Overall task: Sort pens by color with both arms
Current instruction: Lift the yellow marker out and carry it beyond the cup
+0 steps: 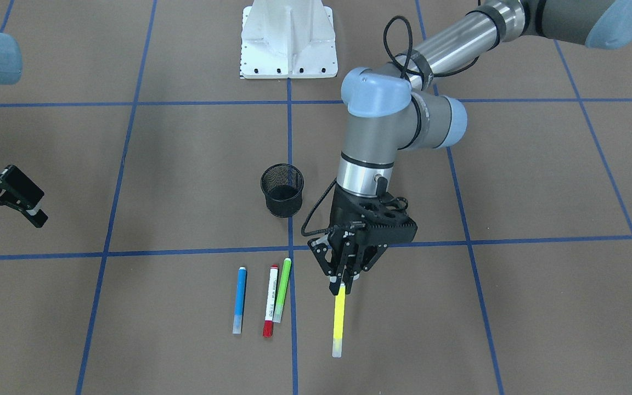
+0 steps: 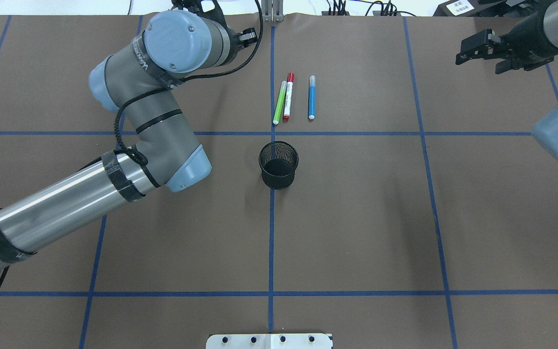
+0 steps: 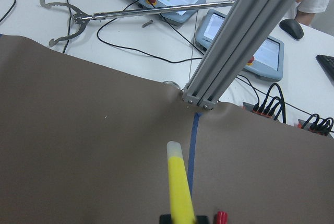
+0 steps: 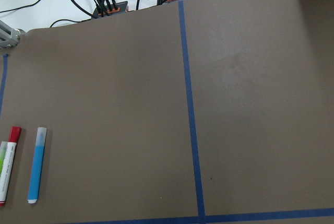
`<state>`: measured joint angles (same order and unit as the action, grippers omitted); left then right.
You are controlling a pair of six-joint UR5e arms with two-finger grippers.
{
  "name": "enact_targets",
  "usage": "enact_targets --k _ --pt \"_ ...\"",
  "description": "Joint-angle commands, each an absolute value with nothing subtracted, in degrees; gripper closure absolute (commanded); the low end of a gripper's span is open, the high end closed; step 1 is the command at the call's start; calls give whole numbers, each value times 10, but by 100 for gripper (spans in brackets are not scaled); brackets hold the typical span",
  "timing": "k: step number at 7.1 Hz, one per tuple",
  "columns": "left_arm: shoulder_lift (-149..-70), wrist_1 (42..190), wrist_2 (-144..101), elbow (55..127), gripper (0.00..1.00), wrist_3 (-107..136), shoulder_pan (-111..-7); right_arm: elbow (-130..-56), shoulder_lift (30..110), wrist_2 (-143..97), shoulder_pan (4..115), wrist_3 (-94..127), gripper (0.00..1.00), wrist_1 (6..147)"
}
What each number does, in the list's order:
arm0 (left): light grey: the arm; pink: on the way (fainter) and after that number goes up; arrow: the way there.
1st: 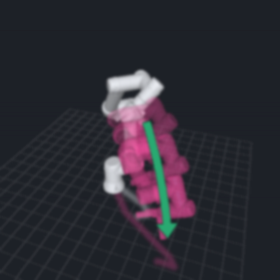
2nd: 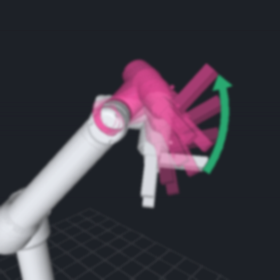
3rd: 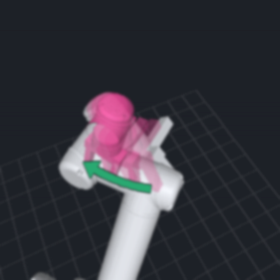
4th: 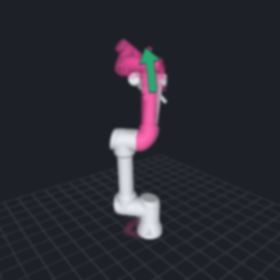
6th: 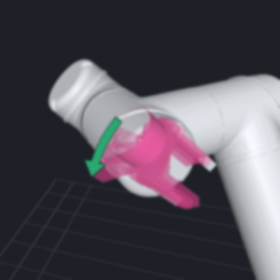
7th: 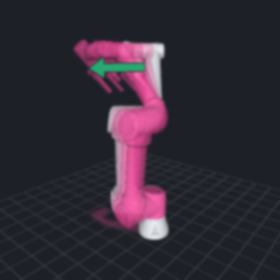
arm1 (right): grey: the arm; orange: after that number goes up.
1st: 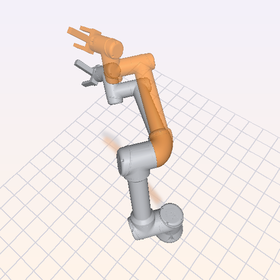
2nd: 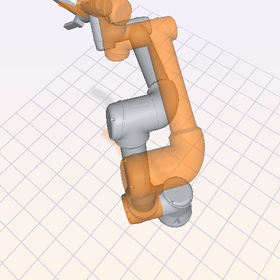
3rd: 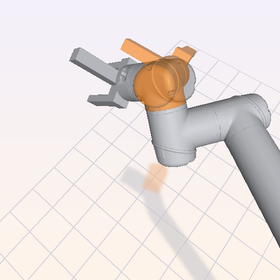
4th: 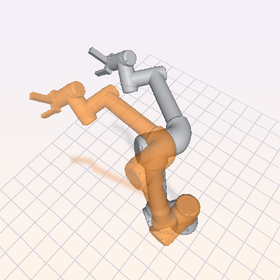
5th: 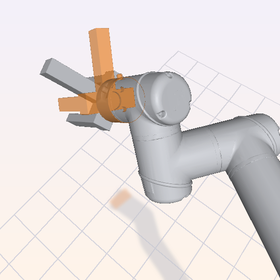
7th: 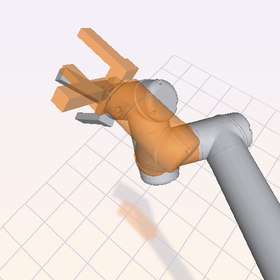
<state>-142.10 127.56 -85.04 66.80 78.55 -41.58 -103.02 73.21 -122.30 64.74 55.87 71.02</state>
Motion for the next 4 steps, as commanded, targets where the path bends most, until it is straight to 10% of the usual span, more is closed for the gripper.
enact_targets --k 1,4 --pt "-1483 1356 -847 526 100 787 -413 -1031 732 -1216 647 559 2 710" --pt "-1490 1356 -824 505 100 788 -393 -1029 728 -1216 646 559 2 710"
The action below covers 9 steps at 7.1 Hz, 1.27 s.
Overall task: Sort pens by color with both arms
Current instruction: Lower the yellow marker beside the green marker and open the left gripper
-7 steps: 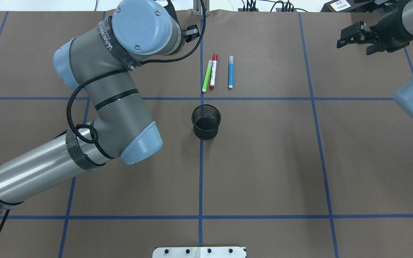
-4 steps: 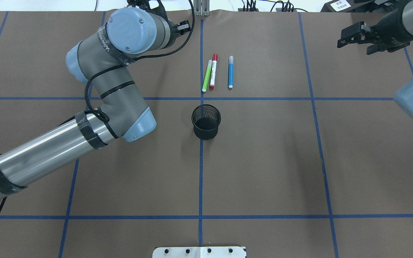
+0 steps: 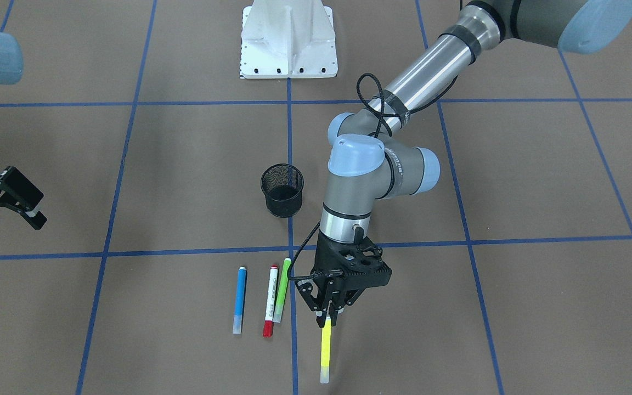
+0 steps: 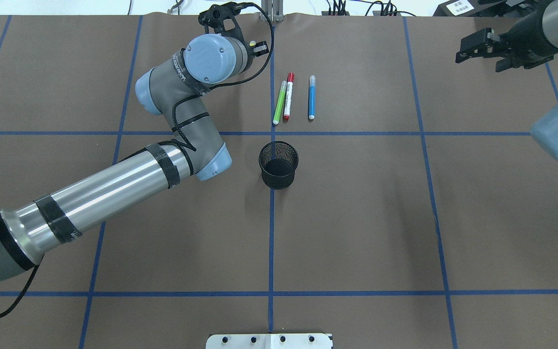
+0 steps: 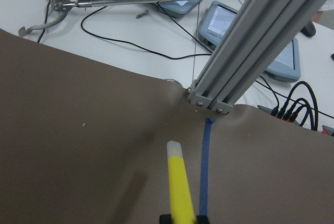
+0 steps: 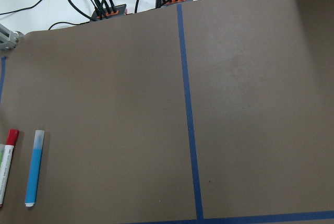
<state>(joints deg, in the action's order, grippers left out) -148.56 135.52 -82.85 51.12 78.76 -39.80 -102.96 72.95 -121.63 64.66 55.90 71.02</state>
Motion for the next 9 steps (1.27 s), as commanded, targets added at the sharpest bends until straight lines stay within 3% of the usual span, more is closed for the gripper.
enact_targets --k 1,2,3,4,5,7,9 --pt "-1489 1356 -824 504 100 788 -389 -1028 727 -1216 647 559 2 710" --pt "-1489 1356 -824 506 87 788 -389 -1026 726 -1216 646 557 2 710" --pt "-1489 1356 -824 508 29 788 -389 -1026 726 -1216 646 557 2 710" --pt "-1489 1355 -826 510 8 787 -389 -1026 727 -1216 645 557 2 710" --pt "-1489 1355 -827 512 1 787 -389 -1026 727 -1216 645 557 2 710" --pt "-1471 1338 -829 573 1 784 -395 -1027 725 -1216 645 555 2 710" --pt "-1405 1261 -940 674 1 770 -441 -1011 723 -1209 649 538 2 711"
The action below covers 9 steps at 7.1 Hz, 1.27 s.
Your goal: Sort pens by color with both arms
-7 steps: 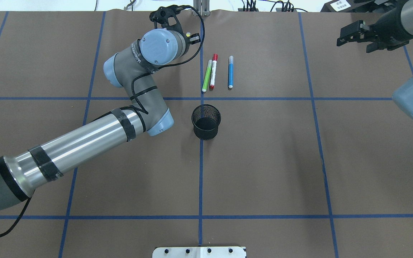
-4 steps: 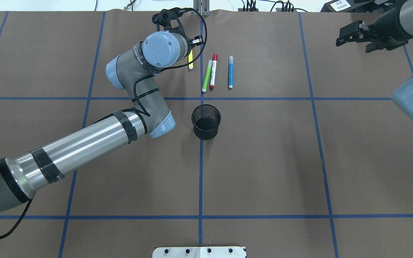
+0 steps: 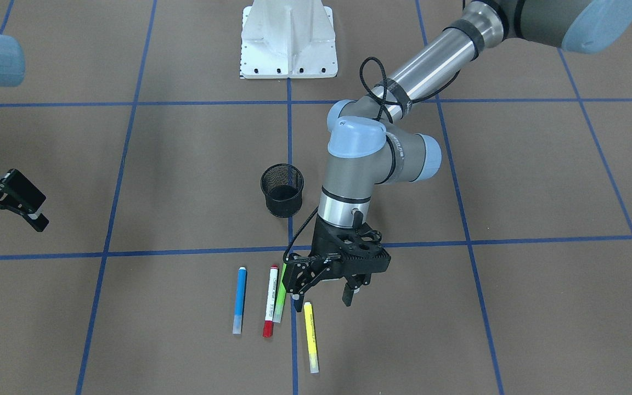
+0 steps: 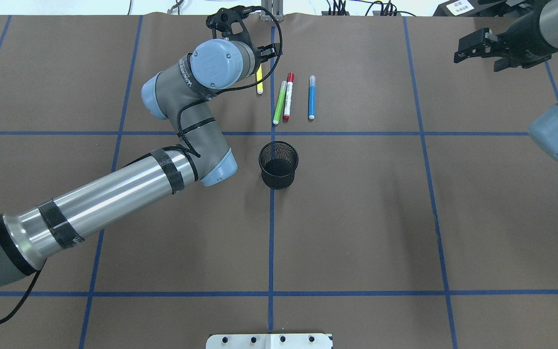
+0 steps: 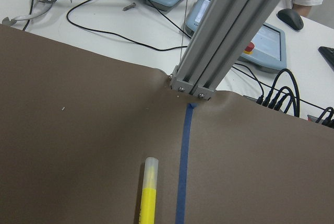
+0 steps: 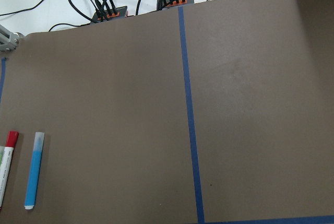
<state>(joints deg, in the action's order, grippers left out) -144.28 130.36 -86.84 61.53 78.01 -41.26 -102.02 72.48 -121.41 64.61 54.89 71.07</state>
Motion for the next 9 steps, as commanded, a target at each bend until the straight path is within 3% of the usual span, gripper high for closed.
enact_targets --k 1,4,8,9 --pt "-1354 1233 -973 747 1 715 -467 -1009 724 -1195 653 502 2 713" --pt "-1162 1189 -1100 913 1 531 -559 -990 759 -1203 703 402 1 715" --pt "-998 1181 -1267 916 1 221 -743 -891 792 -1307 818 203 1 720" --pt "-988 1113 -1273 911 1 136 -771 -874 801 -1335 850 165 1 721"
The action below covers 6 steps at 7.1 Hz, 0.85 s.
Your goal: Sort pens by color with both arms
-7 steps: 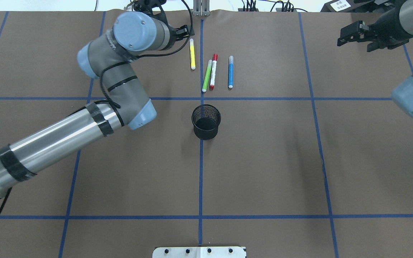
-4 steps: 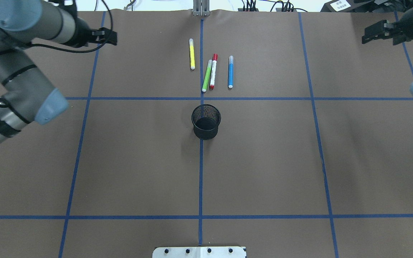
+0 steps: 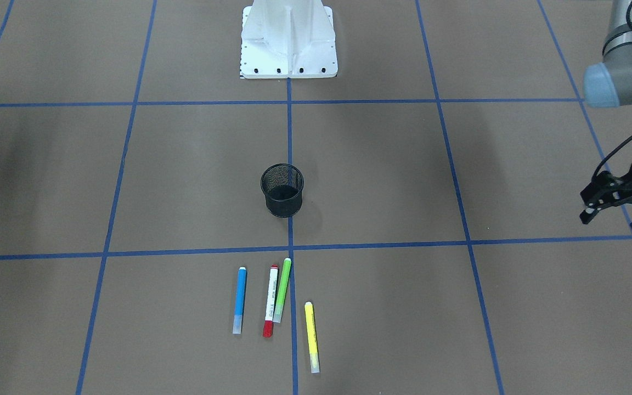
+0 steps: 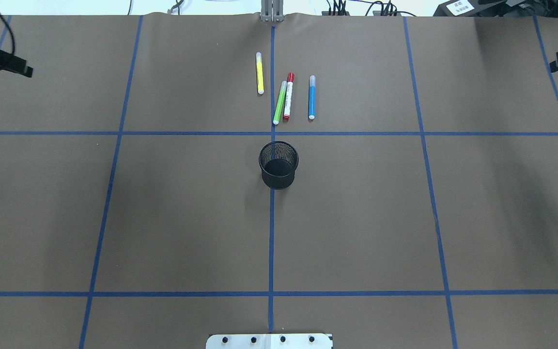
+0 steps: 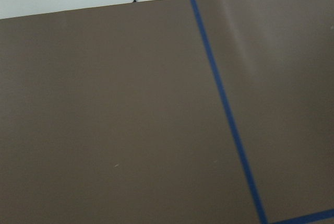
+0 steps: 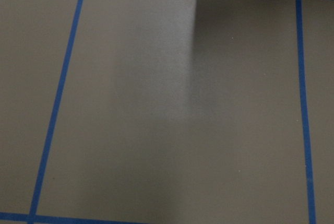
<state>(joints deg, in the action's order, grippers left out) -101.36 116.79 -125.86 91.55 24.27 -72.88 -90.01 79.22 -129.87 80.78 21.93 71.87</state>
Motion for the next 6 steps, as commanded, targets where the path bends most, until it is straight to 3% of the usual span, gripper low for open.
enact_targets --k 1,6 --pt "-1006 1007 -1278 915 1 82 -784 -861 813 -1352 865 131 1 729" --pt "-977 987 -1368 916 1 110 -803 -872 795 -1346 833 74 1 840"
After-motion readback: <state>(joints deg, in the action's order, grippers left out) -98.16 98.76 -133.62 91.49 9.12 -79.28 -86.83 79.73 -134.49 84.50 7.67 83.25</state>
